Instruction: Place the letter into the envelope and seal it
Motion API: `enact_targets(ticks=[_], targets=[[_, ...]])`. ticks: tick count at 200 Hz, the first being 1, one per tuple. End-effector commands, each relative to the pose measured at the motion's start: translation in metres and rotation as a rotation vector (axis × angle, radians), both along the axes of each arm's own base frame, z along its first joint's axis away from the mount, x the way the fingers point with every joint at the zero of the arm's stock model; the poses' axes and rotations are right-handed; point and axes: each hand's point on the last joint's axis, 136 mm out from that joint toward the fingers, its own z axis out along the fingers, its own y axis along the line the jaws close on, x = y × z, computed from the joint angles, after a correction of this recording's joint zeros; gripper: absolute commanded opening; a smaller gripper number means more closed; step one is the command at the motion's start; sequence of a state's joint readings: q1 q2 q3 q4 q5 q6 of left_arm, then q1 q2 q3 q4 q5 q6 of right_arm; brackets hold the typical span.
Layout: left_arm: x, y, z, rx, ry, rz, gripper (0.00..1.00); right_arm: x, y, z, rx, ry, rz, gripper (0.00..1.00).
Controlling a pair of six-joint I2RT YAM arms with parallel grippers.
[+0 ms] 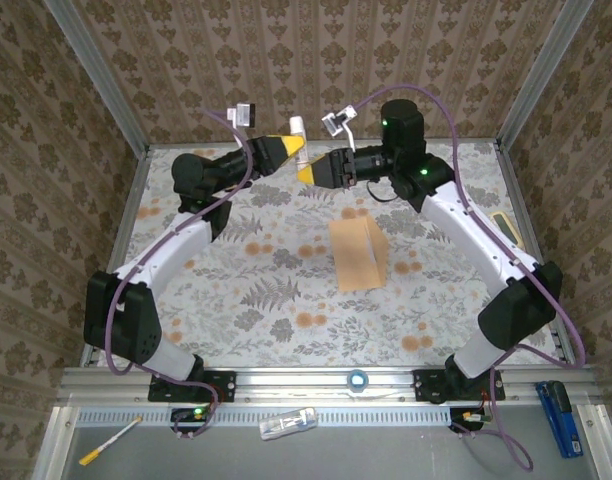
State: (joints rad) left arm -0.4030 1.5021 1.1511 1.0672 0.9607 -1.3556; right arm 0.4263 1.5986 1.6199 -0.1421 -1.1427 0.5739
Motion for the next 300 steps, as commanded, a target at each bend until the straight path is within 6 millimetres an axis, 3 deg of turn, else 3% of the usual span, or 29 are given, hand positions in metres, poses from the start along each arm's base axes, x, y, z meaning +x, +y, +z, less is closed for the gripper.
enact_targets(ticks=[1,28,47,66,111,137,149,200,300], targets=[[0.009,0.021,0.006,-0.013,-0.028,0.108,0.00,0.002,-0.026,-0.007,-0.047,-0.009,-0.105,0.54],[0.026,0.034,-0.001,0.005,0.002,0.229,0.00,0.018,-0.052,-0.017,-0.057,0.045,-0.241,0.75],[0.041,0.045,-0.008,-0.011,0.035,0.336,0.00,0.032,-0.062,-0.022,-0.020,0.096,-0.337,0.82],[0.053,0.056,-0.013,-0.050,0.070,0.452,0.00,0.053,-0.068,-0.038,0.019,0.182,-0.447,0.84],[0.070,0.079,-0.038,-0.122,0.150,0.715,0.00,0.090,-0.067,-0.052,0.225,0.305,-0.618,0.81],[0.072,0.075,-0.051,-0.161,0.172,0.772,0.00,0.099,-0.050,-0.050,0.276,0.316,-0.646,0.82],[0.066,0.059,-0.054,-0.177,0.186,0.736,0.00,0.103,-0.041,-0.051,0.303,0.328,-0.631,0.82],[0.068,0.039,-0.065,-0.280,0.228,0.703,0.00,0.113,-0.015,-0.051,0.370,0.348,-0.582,0.81],[0.073,0.028,-0.072,-0.310,0.262,0.668,0.00,0.112,-0.001,-0.048,0.400,0.352,-0.552,0.77]])
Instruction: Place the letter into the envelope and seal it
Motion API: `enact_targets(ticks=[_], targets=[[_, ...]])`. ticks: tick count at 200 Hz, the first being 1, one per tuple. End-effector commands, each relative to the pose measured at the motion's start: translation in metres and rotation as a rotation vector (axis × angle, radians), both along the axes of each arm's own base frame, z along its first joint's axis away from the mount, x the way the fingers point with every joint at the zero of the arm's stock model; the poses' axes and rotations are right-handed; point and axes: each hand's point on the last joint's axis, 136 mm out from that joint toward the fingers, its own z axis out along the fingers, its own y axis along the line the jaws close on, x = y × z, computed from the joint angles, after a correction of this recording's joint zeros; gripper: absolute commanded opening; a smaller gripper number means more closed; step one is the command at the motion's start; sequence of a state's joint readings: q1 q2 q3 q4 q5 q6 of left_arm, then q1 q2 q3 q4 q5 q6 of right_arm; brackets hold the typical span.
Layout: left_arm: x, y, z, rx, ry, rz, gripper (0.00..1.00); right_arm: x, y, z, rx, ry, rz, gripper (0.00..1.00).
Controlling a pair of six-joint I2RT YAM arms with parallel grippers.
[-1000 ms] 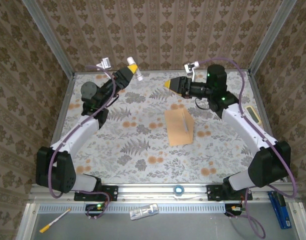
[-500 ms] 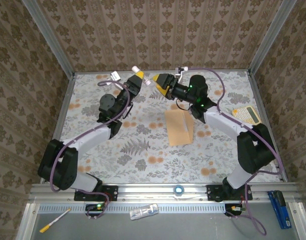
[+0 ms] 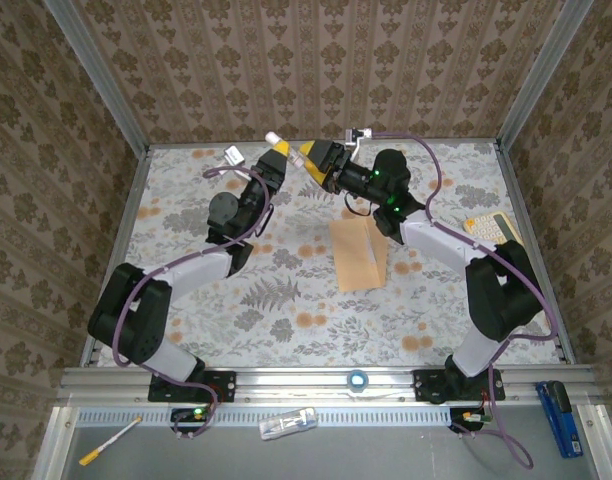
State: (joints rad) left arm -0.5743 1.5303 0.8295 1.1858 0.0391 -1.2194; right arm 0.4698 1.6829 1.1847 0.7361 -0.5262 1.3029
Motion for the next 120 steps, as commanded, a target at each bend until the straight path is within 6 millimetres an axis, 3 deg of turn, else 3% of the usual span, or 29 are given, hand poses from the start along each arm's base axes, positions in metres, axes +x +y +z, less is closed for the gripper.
enact_targets(ticks=[1,74,120], targets=[[-0.005,0.001,0.018,-0.062,-0.051,-0.010,0.00,0.005,0.003,0.020,0.046,-0.053,-0.018,0.77],[-0.005,-0.001,0.015,-0.061,-0.047,-0.014,0.00,0.010,0.011,0.025,0.084,-0.061,0.001,0.68],[-0.003,-0.001,0.014,-0.066,-0.043,-0.012,0.00,0.010,0.016,0.027,0.105,-0.059,0.015,0.57]])
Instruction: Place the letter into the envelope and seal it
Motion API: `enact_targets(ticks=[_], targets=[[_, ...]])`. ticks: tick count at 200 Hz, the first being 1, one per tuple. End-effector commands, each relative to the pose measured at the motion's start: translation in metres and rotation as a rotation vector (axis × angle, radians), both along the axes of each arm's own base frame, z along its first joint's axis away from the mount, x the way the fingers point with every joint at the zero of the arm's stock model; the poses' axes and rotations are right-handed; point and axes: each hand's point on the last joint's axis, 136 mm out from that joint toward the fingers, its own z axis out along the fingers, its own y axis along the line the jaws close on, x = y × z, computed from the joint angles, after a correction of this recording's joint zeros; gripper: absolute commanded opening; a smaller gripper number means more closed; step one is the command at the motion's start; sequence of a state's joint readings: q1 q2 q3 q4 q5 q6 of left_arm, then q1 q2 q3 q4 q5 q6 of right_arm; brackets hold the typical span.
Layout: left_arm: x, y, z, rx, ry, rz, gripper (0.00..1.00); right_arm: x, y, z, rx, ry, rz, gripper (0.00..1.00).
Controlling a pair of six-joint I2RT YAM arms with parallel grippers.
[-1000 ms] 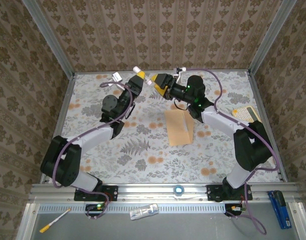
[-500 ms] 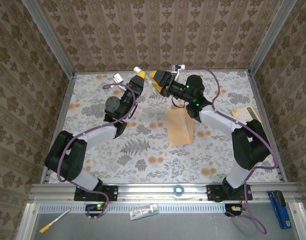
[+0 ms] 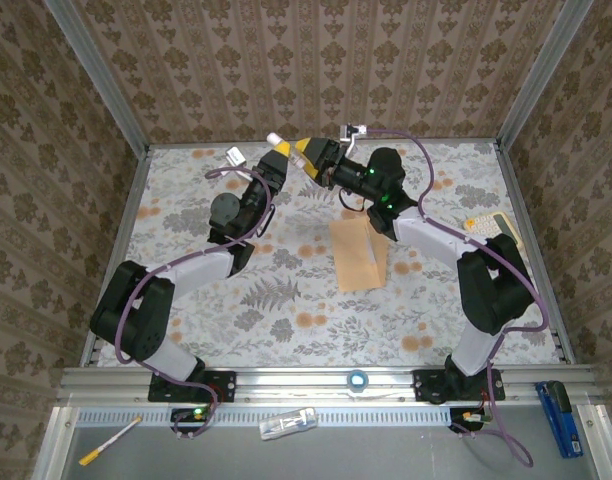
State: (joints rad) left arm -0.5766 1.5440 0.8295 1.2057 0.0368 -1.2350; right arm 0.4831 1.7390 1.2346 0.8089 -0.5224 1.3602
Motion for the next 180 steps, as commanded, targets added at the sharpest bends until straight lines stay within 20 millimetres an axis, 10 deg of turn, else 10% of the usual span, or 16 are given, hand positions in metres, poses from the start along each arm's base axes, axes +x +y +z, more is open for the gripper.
enact_targets(ticks=[1,180], targets=[[-0.004,0.000,0.016,-0.052,-0.047,-0.005,0.00,0.003,0.005,0.015,0.044,-0.047,-0.005,0.56],[0.003,0.007,0.022,-0.066,-0.057,0.019,0.00,-0.011,0.010,-0.007,0.050,0.016,0.021,0.43]])
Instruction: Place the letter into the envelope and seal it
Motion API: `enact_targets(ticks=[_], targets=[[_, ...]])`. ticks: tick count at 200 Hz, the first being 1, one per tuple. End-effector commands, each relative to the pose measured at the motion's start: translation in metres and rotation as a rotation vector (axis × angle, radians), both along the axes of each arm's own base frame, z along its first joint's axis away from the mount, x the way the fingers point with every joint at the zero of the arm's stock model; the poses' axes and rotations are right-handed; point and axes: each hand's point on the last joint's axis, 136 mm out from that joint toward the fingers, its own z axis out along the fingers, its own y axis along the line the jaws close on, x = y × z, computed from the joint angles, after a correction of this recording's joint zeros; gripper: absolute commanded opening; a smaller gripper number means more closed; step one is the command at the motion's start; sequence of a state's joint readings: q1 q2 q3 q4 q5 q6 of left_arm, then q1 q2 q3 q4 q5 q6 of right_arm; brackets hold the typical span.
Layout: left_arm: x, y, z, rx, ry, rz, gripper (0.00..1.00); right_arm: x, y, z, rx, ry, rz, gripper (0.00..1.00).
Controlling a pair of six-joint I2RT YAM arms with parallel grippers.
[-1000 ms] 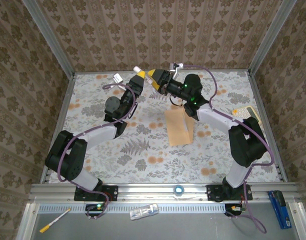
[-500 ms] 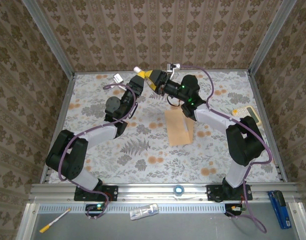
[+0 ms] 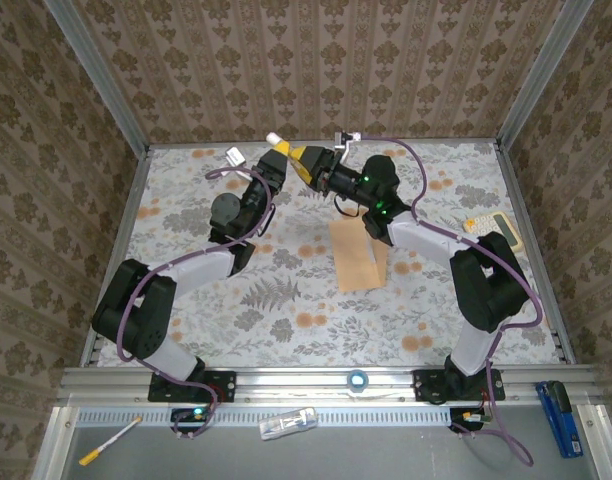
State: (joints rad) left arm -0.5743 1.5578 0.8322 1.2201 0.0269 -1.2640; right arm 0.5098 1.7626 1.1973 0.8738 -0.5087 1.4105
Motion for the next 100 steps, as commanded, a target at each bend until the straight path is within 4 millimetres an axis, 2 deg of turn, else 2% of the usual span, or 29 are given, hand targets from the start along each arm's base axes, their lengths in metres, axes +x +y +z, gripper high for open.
enact_targets(ticks=[1,53,100], targets=[[-0.001,0.006,0.023,-0.040,-0.071,0.020,0.00,-0.006,-0.001,0.007,0.021,-0.023,-0.003,0.43],[0.001,0.006,0.023,-0.038,-0.070,0.009,0.00,-0.007,-0.002,0.010,0.027,-0.032,-0.004,0.39],[0.000,0.000,0.012,-0.023,-0.049,-0.005,0.00,-0.007,-0.001,0.017,0.038,-0.047,0.001,0.35]])
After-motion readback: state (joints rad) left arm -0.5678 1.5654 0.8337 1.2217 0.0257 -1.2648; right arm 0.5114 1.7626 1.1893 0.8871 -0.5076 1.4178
